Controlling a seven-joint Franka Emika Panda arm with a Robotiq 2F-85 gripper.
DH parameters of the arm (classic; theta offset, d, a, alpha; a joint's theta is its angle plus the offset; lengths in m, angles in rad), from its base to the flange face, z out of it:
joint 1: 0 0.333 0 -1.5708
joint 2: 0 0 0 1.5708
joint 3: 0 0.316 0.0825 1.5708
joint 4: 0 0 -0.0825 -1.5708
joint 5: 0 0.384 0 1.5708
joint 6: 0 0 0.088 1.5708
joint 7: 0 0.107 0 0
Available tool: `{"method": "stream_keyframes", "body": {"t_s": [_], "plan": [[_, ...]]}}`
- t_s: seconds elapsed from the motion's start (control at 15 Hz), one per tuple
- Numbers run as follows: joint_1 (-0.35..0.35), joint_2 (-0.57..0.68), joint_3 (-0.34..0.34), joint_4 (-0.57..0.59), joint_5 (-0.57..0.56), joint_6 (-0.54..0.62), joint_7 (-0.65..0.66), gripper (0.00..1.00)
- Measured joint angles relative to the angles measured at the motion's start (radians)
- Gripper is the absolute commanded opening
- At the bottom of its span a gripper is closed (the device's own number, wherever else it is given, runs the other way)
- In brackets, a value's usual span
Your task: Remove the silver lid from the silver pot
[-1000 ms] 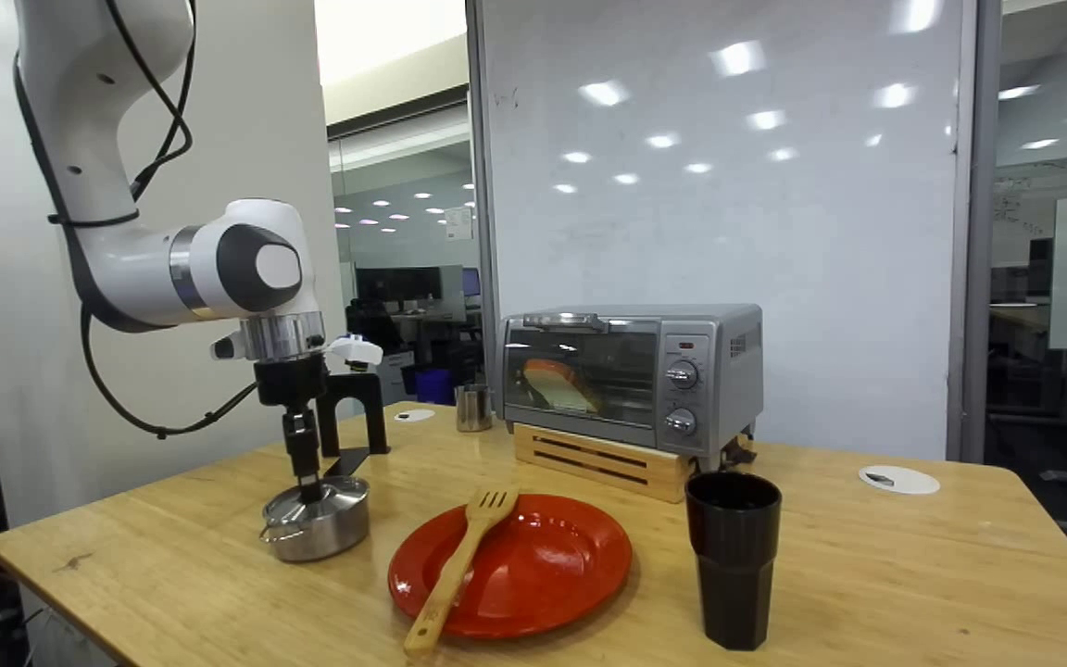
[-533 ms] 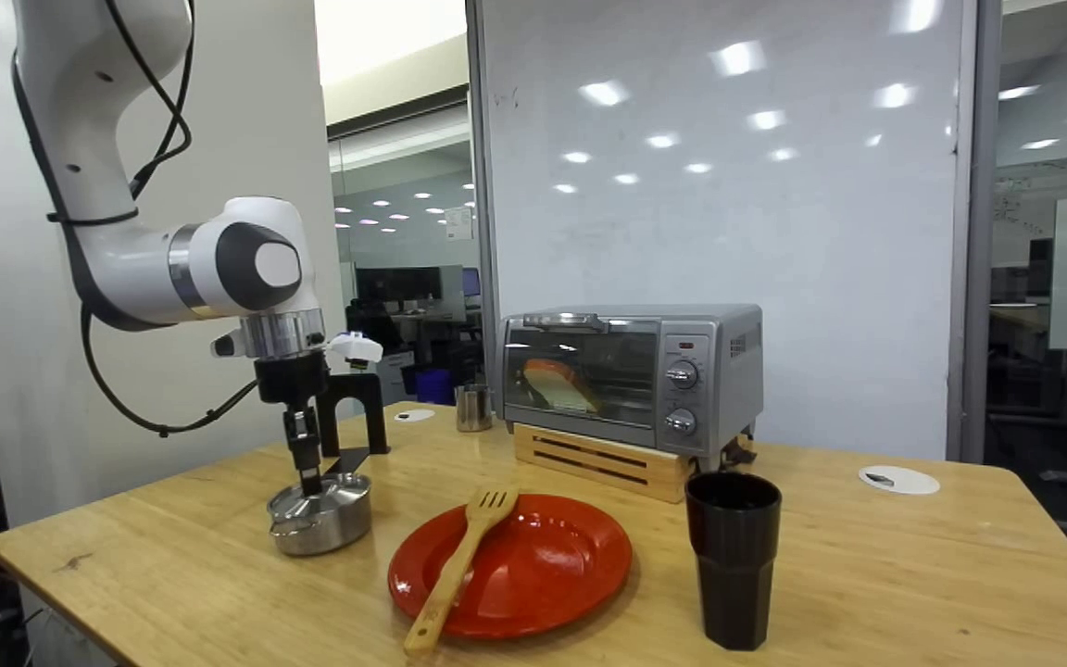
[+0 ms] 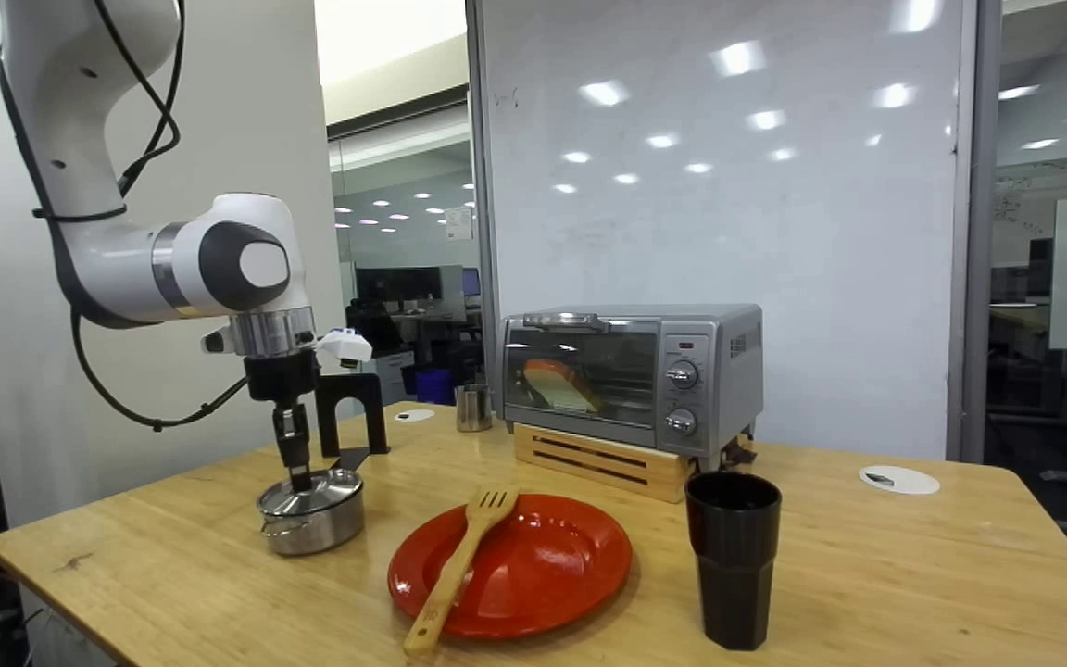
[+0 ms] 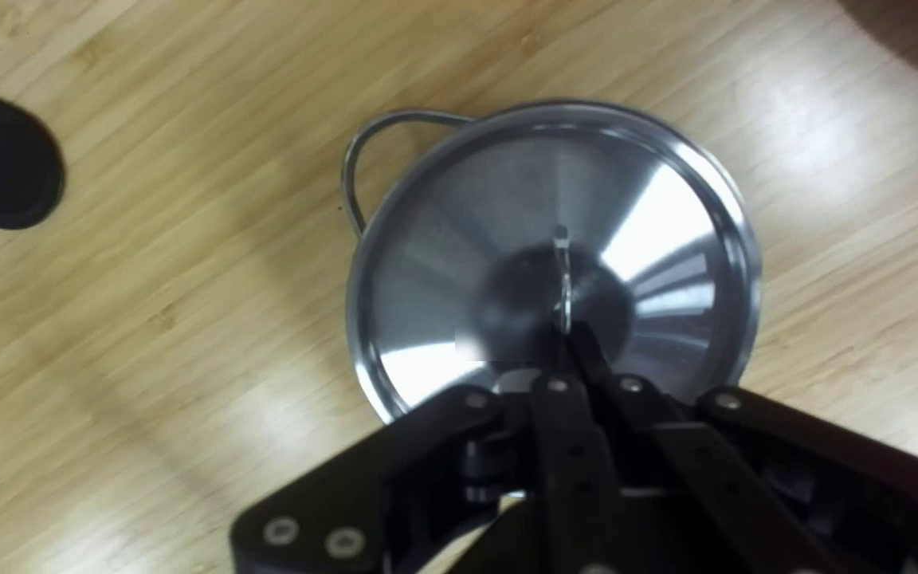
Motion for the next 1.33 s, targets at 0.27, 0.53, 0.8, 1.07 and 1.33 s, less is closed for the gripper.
{"method": "stream_keyframes", "body": {"t_s": [0.27, 0.53, 0.8, 1.07, 1.33], "plan": [[-0.001, -0.066, 0.034, -0.039, 0.058, 0.004, 0.007, 0.01], [0.000, -0.156, 0.062, -0.085, 0.126, 0.001, 0.007, 0.01], [0.002, -0.230, 0.061, -0.110, 0.182, -0.028, 0.006, 0.01], [0.006, -0.277, 0.035, -0.111, 0.233, -0.061, 0.006, 0.01], [0.011, -0.288, -0.009, -0.079, 0.236, -0.112, 0.009, 0.01]]}}
